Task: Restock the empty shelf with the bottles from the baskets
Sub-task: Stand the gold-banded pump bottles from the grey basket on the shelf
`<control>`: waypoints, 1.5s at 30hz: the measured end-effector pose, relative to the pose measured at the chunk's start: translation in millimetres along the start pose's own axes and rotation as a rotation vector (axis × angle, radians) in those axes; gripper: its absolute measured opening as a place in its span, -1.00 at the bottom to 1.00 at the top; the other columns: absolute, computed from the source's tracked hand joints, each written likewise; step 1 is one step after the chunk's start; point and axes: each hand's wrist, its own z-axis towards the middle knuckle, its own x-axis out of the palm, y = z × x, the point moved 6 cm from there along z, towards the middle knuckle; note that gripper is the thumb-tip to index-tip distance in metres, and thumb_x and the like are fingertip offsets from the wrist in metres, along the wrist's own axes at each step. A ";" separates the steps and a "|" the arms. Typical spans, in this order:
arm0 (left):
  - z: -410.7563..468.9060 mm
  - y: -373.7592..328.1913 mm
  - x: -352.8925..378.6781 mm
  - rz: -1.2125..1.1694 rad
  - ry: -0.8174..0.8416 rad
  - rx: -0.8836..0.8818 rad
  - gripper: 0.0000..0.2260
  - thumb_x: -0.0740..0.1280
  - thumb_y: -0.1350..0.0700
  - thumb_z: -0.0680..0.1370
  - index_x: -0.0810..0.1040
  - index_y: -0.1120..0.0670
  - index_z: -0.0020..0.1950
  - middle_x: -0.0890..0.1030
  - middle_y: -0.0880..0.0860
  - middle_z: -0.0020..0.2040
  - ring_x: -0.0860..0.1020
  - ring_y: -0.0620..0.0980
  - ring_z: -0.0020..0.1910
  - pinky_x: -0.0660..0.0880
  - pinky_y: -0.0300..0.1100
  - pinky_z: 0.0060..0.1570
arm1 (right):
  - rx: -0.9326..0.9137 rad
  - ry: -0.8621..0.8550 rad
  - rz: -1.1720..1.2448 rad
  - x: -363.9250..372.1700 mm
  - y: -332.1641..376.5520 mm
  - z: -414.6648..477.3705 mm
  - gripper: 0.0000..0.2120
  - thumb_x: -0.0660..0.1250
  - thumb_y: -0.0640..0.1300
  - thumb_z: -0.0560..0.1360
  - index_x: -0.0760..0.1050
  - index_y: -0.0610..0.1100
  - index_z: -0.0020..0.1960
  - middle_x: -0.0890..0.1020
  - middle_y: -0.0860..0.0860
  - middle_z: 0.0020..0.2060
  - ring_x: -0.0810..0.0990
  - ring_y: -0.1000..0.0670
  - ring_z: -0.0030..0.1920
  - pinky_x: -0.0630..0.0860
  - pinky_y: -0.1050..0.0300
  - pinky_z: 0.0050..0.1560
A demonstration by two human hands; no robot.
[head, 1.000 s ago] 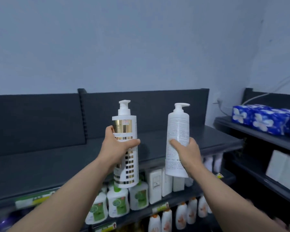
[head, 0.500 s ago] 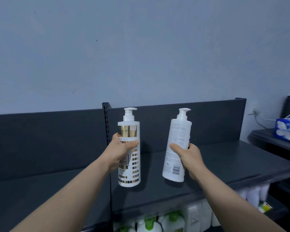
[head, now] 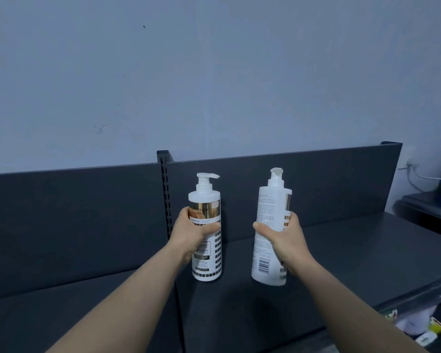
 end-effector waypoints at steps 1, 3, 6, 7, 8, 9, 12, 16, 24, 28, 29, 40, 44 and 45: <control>5.9 3.6 -0.4 0.001 -0.018 0.002 -0.49 0.59 0.22 0.30 0.46 0.10 0.17 0.66 0.06 0.03 0.66 0.05 -0.03 0.60 0.00 -0.02 | 0.011 0.005 0.017 3.7 -2.7 4.2 -0.40 0.54 -0.03 0.35 0.29 -0.03 0.26 0.58 0.07 0.05 0.61 0.04 0.03 0.56 -0.03 0.10; 14.5 7.9 -0.2 0.022 -0.052 0.014 -0.46 0.60 0.23 0.28 0.45 0.10 0.18 0.64 0.05 0.03 0.64 0.03 -0.02 0.59 -0.02 -0.02 | 0.034 0.018 0.041 10.2 -8.0 13.1 -0.41 0.51 -0.02 0.39 0.26 -0.03 0.28 0.58 0.05 0.07 0.61 0.02 0.05 0.55 -0.08 0.14; 26.1 12.8 -1.0 0.064 -0.109 0.039 -0.42 0.61 0.22 0.26 0.43 0.10 0.19 0.62 0.02 0.03 0.63 0.02 -0.01 0.58 -0.01 0.04 | 0.066 0.026 0.033 16.1 -16.2 25.5 -0.44 0.46 -0.02 0.41 0.26 -0.03 0.30 0.58 0.04 0.09 0.61 0.00 0.07 0.55 -0.12 0.15; 30.2 15.1 -1.7 0.073 -0.129 0.043 -0.41 0.62 0.21 0.25 0.43 0.09 0.19 0.62 0.01 0.04 0.63 0.01 0.00 0.58 0.00 0.05 | 0.071 0.026 0.021 17.6 -17.8 28.0 -0.44 0.45 -0.02 0.41 0.26 -0.04 0.31 0.59 0.04 0.10 0.61 0.00 0.07 0.56 -0.13 0.14; 33.8 17.4 -2.4 0.079 -0.147 0.045 -0.39 0.63 0.19 0.23 0.43 0.08 0.18 0.62 0.01 0.04 0.62 0.01 0.00 0.58 0.00 0.05 | 0.074 0.024 0.014 19.0 -19.5 30.3 -0.45 0.43 -0.04 0.42 0.27 -0.05 0.31 0.59 0.03 0.09 0.61 -0.01 0.08 0.56 -0.13 0.13; 37.2 19.4 -3.3 0.082 -0.166 0.048 -0.37 0.64 0.17 0.20 0.42 0.07 0.18 0.61 0.01 0.05 0.62 0.02 0.01 0.58 0.02 0.06 | 0.077 0.020 0.012 20.3 -21.6 32.9 -0.46 0.41 -0.05 0.41 0.27 -0.07 0.31 0.59 0.02 0.08 0.61 -0.03 0.08 0.57 -0.12 0.12; 45.8 23.3 -7.1 0.115 -0.219 0.054 -0.29 0.66 0.07 0.12 0.40 0.02 0.17 0.56 0.00 0.11 0.59 0.02 0.04 0.57 0.07 0.10 | 0.080 0.002 0.002 22.8 -25.3 36.6 -0.54 0.39 -0.14 0.46 0.26 -0.10 0.27 0.58 0.01 0.04 0.59 0.00 0.04 0.56 -0.06 0.09; 52.7 22.7 -9.7 0.222 -0.247 0.087 -0.24 0.66 0.04 0.14 0.37 0.02 0.23 0.52 0.00 0.18 0.56 0.03 0.10 0.53 0.08 0.15 | 0.041 -0.014 -0.034 22.8 -24.8 37.9 -0.52 0.43 -0.16 0.46 0.25 -0.08 0.26 0.56 0.05 0.02 0.57 0.05 0.02 0.52 0.03 0.04; 53.4 18.4 -7.7 0.359 -0.233 0.104 -0.22 0.65 -0.01 0.20 0.32 0.09 0.28 0.44 0.06 0.24 0.49 0.01 0.09 0.50 -0.03 0.13 | 0.003 0.011 -0.061 20.1 -22.2 33.5 -0.37 0.53 -0.14 0.37 0.21 -0.02 0.26 0.56 0.07 0.02 0.57 0.10 0.01 0.49 0.07 -0.02; 50.7 15.5 -2.8 0.414 -0.172 0.067 -0.26 0.59 -0.03 0.31 0.26 0.12 0.32 0.34 0.08 0.26 0.37 -0.04 0.08 0.40 -0.14 0.08 | 0.001 0.026 -0.100 25.1 -26.7 29.7 -0.34 0.57 -0.09 0.31 0.25 0.02 0.25 0.56 0.06 0.06 0.58 0.08 0.04 0.53 0.00 0.08; 51.1 16.4 -3.3 0.423 -0.144 0.057 -0.25 0.58 -0.05 0.31 0.25 0.12 0.33 0.34 0.07 0.27 0.37 -0.03 0.11 0.41 -0.12 0.11 | 0.004 0.022 -0.113 27.1 -27.3 28.8 -0.34 0.58 -0.04 0.26 0.28 0.03 0.22 0.56 0.04 0.08 0.58 0.06 0.06 0.54 -0.02 0.10; 15.5 2.0 -55.0 0.611 -0.204 0.139 -0.40 0.42 -0.03 0.48 0.31 0.10 0.45 0.47 0.06 0.24 0.45 -0.06 0.06 0.40 -0.19 0.02 | -0.071 0.040 -0.204 69.9 -10.7 6.1 -0.37 0.62 0.01 0.17 0.35 0.03 0.11 0.44 0.09 0.07 0.52 0.03 0.11 0.52 -0.03 0.16; -6.7 -0.4 -70.0 0.657 -0.262 0.177 -0.57 0.38 -0.01 0.51 0.43 0.07 0.34 0.54 -0.04 0.05 0.51 -0.06 0.03 0.41 -0.18 -0.03 | -0.121 0.035 -0.294 89.8 -7.7 -3.6 -0.30 0.63 0.03 0.17 0.32 0.02 0.16 0.38 0.15 0.04 0.45 0.07 0.14 0.47 0.09 0.11; -11.4 -1.1 -72.2 0.655 -0.272 0.184 -0.61 0.38 0.00 0.51 0.46 0.06 0.30 0.55 -0.06 0.01 0.52 -0.06 0.00 0.43 -0.18 -0.03 | -0.126 0.032 -0.321 94.8 -8.0 -5.5 -0.28 0.63 0.06 0.16 0.32 0.01 0.17 0.38 0.14 0.06 0.44 0.07 0.14 0.46 0.09 0.11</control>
